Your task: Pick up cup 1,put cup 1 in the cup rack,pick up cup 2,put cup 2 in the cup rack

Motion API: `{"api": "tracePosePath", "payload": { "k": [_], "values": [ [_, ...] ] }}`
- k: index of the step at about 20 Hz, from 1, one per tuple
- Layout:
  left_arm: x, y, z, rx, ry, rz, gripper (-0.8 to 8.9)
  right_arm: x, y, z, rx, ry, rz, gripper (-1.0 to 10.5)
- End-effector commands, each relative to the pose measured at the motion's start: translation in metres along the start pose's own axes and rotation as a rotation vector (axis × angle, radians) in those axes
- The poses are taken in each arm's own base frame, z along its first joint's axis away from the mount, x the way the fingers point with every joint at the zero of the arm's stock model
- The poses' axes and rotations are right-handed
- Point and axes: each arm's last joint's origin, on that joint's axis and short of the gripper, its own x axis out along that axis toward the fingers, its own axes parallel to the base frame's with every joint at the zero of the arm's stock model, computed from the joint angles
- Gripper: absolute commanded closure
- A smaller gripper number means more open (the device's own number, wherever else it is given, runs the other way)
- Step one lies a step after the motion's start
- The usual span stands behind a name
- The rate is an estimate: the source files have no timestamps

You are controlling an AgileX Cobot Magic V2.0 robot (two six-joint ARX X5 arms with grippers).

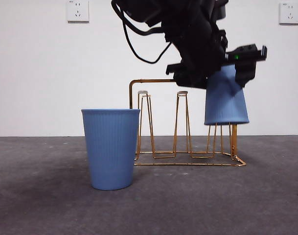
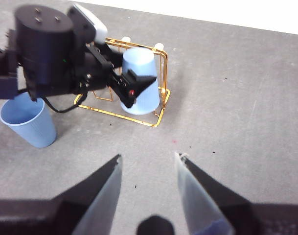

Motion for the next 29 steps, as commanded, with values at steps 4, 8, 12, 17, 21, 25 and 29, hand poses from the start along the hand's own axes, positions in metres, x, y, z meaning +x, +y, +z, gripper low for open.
{"api": "tracePosePath", "payload": {
  "k": [4, 8, 12, 17, 21, 25, 29],
  "values": [
    [0.014, 0.0, -0.024, -0.017, 0.068, 0.007, 8.19, 0.001, 0.0, -0.001, 0.001, -0.002, 0.0, 7.6],
    [0.018, 0.0, -0.034, -0.036, 0.119, 0.018, 8.19, 0.001, 0.0, -0.001, 0.0, -0.002, 0.0, 7.6],
    [0.018, 0.001, -0.035, -0.035, 0.13, 0.019, 8.12, 0.001, 0.0, -0.001, -0.001, -0.002, 0.0, 7.6],
    [0.017, 0.001, -0.039, -0.038, 0.171, 0.018, 4.85, 0.001, 0.0, -0.001, -0.008, -0.002, 0.0, 7.6],
    [0.017, 0.0, -0.04, -0.04, 0.184, -0.004, 3.98, 0.001, 0.0, -0.001, -0.015, -0.002, 0.0, 7.6],
    [0.016, 0.001, -0.042, -0.058, 0.206, -0.002, 3.95, 0.001, 0.0, -0.001, -0.018, -0.002, 0.0, 7.6],
    [0.016, 0.0, -0.045, -0.07, 0.239, -0.02, 3.96, 0.001, 0.0, -0.001, -0.018, -0.002, 0.0, 7.6]
  ]
}}
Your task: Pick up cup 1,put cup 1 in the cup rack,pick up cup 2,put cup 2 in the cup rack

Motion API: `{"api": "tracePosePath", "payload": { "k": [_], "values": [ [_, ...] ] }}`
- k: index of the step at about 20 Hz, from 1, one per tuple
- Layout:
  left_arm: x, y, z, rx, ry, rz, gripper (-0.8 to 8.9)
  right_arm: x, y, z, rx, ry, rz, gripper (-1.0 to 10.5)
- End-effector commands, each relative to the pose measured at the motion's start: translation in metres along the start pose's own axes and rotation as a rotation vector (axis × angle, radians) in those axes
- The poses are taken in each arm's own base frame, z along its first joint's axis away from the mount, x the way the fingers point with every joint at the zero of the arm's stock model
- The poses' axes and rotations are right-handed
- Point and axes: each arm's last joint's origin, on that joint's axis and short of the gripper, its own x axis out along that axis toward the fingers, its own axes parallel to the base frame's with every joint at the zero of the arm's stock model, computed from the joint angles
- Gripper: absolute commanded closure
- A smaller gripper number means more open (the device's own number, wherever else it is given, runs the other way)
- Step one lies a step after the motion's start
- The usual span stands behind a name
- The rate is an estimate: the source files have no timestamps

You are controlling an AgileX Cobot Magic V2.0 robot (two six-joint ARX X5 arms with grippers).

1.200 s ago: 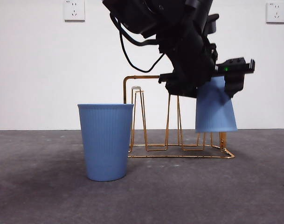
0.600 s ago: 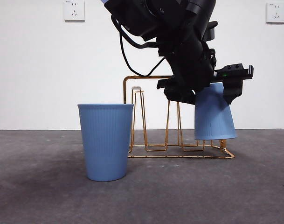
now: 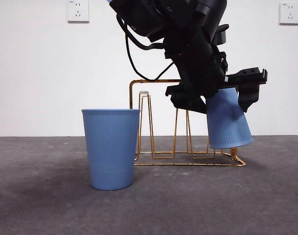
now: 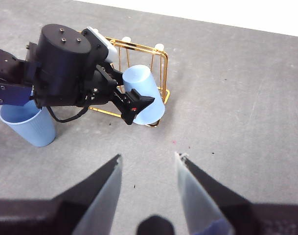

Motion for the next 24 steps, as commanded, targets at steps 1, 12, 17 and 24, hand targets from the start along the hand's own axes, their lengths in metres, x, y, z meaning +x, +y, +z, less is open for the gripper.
{"api": "tracePosePath", "payload": {
  "k": [1, 12, 17, 24],
  "values": [
    [0.007, 0.002, -0.02, -0.033, 0.106, -0.004, 3.96, 0.001, 0.0, -0.001, -0.007, -0.002, 0.0, 7.6],
    [0.002, 0.002, -0.034, -0.038, 0.272, -0.034, 4.01, 0.001, 0.0, 0.0, -0.014, -0.009, 0.0, 7.6],
    [-0.002, 0.003, -0.033, -0.064, 0.315, -0.055, 4.01, 0.001, 0.0, 0.001, -0.027, -0.013, 0.0, 7.6],
    [-0.015, 0.005, -0.024, -0.064, 0.339, -0.058, 4.01, 0.001, 0.0, 0.001, -0.03, -0.019, 0.001, 7.6]
  ]
}}
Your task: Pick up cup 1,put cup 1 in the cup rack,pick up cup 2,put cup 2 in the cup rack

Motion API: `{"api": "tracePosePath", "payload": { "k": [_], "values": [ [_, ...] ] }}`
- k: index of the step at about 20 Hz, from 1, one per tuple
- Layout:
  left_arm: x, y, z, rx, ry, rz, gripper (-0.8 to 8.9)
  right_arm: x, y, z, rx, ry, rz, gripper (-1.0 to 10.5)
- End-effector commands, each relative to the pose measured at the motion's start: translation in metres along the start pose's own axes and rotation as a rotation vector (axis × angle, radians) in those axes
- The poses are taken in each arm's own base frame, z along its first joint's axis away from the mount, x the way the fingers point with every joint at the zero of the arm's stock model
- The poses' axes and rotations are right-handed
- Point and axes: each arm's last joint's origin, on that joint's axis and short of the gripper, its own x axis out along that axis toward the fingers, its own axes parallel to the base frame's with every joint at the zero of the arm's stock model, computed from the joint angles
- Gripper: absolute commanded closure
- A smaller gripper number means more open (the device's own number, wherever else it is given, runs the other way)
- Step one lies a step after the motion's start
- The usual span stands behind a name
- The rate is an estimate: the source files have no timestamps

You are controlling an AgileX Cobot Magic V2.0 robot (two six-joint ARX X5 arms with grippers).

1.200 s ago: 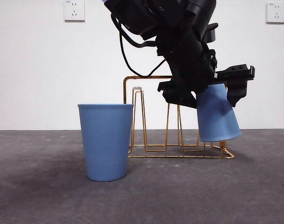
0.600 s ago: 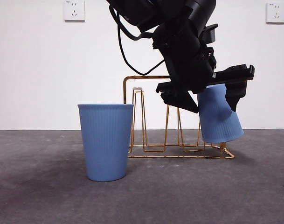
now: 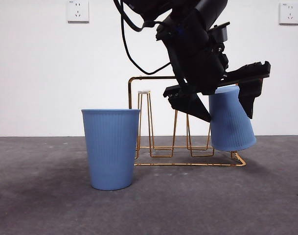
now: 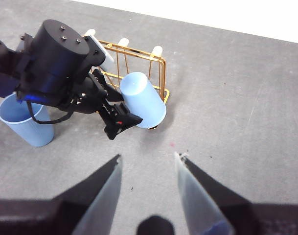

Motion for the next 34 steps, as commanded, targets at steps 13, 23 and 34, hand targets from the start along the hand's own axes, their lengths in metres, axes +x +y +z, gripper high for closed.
{"api": "tracePosePath", "payload": {
  "k": [13, 23, 34],
  "values": [
    [0.005, 0.017, -0.004, -0.101, 0.109, -0.012, 3.99, 0.001, 0.0, 0.0, -0.014, -0.005, 0.001, 7.6],
    [-0.006, 0.022, 0.014, -0.112, 0.148, -0.004, 3.62, 0.001, 0.0, 0.0, -0.032, -0.006, 0.0, 7.6],
    [-0.008, 0.024, 0.01, -0.122, 0.219, -0.02, 3.65, 0.001, 0.0, 0.0, -0.033, -0.006, 0.0, 7.6]
  ]
}}
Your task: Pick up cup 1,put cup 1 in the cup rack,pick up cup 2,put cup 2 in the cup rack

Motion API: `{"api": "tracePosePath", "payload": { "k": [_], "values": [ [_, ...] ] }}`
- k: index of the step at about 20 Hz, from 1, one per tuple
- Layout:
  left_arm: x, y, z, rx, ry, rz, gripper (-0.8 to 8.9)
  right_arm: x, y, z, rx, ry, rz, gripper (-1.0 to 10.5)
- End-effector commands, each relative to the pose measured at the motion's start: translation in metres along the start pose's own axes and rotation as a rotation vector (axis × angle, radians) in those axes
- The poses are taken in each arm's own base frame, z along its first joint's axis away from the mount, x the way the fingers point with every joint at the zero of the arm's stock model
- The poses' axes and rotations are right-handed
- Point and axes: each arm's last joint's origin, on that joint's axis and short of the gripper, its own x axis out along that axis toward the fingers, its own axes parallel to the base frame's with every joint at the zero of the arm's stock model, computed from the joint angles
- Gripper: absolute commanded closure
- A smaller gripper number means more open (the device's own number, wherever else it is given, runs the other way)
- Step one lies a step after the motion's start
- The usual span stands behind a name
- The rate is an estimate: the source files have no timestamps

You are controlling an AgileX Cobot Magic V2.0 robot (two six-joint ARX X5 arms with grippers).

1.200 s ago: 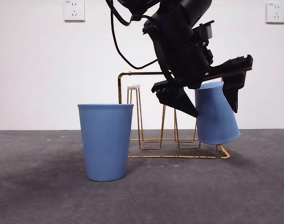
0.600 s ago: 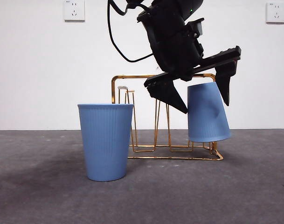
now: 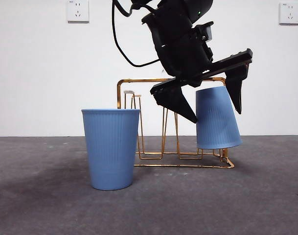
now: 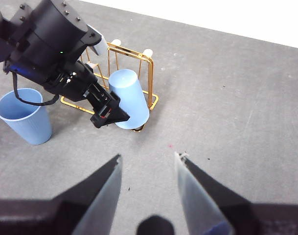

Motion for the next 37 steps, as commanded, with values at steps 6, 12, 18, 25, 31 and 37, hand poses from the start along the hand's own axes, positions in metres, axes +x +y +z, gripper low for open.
{"api": "tracePosePath", "payload": {
  "k": [6, 12, 18, 25, 31, 37],
  "values": [
    [0.0, 0.0, 0.004, -0.022, 0.052, 0.013, 3.66, 0.001, 0.0, 0.0, -0.009, -0.004, 0.0, 7.6],
    [-0.002, 0.0, 0.001, -0.044, 0.116, -0.012, 3.73, 0.001, 0.0, 0.0, -0.017, -0.005, 0.0, 7.6],
    [-0.007, -0.002, -0.002, -0.042, 0.154, -0.014, 3.73, 0.001, 0.0, 0.0, -0.024, -0.005, 0.0, 7.6],
    [-0.049, -0.015, 0.002, -0.002, 0.166, -0.099, 3.73, 0.002, 0.001, 0.001, -0.023, -0.012, 0.02, 7.6],
    [-0.169, -0.033, 0.009, 0.16, -0.01, -0.164, 3.74, 0.02, 0.009, 0.018, 0.016, -0.024, 0.19, 7.6],
    [-0.323, -0.014, -0.015, 0.196, -0.34, -0.055, 3.74, 0.088, 0.029, 0.052, 0.062, 0.074, 0.441, 7.5]
  ]
}}
